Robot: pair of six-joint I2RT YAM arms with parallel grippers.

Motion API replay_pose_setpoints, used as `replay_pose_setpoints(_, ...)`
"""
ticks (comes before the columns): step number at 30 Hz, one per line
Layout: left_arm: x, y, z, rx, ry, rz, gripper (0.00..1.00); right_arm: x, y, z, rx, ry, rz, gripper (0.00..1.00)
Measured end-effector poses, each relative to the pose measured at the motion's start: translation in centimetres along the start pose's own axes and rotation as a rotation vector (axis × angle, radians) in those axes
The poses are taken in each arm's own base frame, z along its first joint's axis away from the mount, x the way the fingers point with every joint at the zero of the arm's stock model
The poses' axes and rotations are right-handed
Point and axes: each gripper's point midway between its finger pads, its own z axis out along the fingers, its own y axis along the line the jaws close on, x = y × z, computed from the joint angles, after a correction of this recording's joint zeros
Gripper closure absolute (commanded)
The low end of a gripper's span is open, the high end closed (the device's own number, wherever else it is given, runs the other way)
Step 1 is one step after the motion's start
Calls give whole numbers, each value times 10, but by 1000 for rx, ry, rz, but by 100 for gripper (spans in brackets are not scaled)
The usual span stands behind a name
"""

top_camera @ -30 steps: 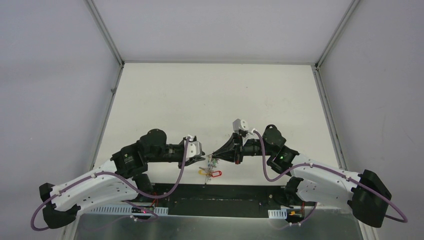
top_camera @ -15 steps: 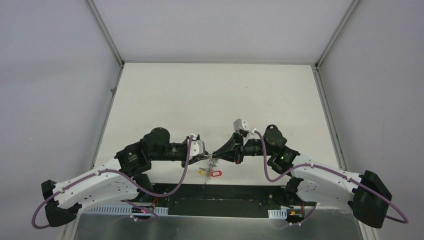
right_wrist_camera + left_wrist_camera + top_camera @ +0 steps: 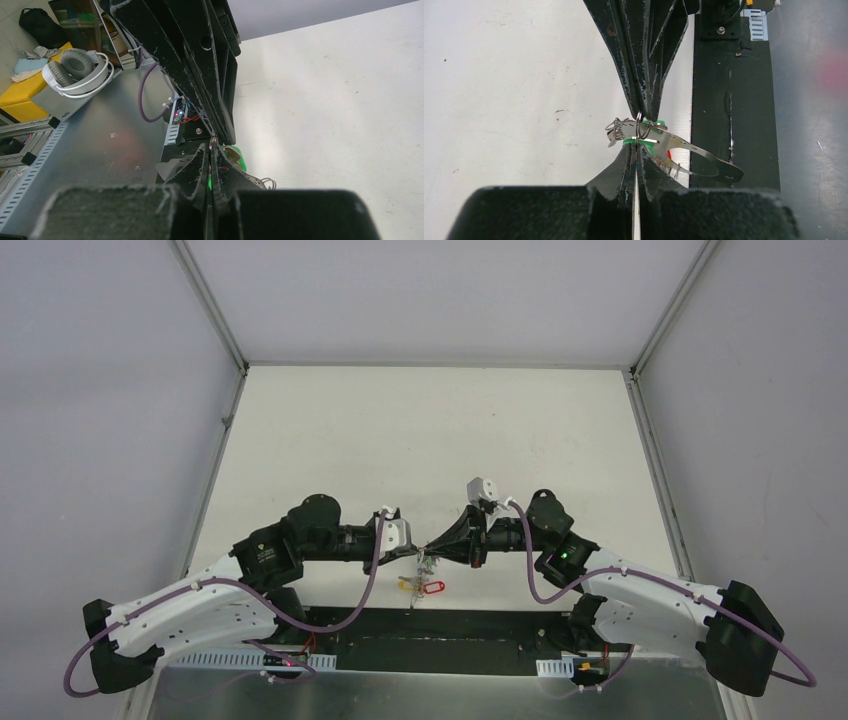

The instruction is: Put the keys on the keyring

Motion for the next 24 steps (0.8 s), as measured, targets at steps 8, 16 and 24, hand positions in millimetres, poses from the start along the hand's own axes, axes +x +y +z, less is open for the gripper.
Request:
replay_pose_setpoints(8, 12, -1, 5, 14, 57, -24, 100, 2, -1, 0, 6, 7, 7, 100)
replay_pose_setpoints(16, 20, -4, 10, 34, 99, -44, 100, 5, -2, -1, 13, 19, 17, 100)
replay_pose_setpoints(24, 20, -3, 8, 19, 116, -85, 58, 3, -1, -1, 12, 13, 13, 100)
